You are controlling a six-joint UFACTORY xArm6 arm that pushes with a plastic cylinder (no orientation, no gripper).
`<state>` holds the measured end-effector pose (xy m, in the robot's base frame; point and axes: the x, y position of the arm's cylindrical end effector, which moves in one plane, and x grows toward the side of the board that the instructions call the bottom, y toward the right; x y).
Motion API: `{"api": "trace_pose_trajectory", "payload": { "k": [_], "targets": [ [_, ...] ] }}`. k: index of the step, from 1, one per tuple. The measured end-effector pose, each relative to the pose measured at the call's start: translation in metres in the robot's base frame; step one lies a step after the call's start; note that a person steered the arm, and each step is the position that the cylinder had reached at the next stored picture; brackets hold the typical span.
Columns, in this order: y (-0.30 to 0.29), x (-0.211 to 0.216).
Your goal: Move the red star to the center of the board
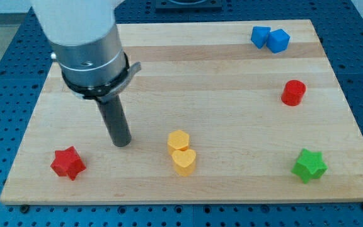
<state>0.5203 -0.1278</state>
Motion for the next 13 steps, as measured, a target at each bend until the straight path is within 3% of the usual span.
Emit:
{"api": "trace_pose_trajectory", "payload": {
  "k": [3,5,7,8,9,13],
  "targets": [
    [-0.056,-0.035],
    [-0.114,-0.033],
    [-0.165,0.0],
    [-0.171,0.047],
    [-0.167,0.097],
    [-0.066,0.061]
  ]
}}
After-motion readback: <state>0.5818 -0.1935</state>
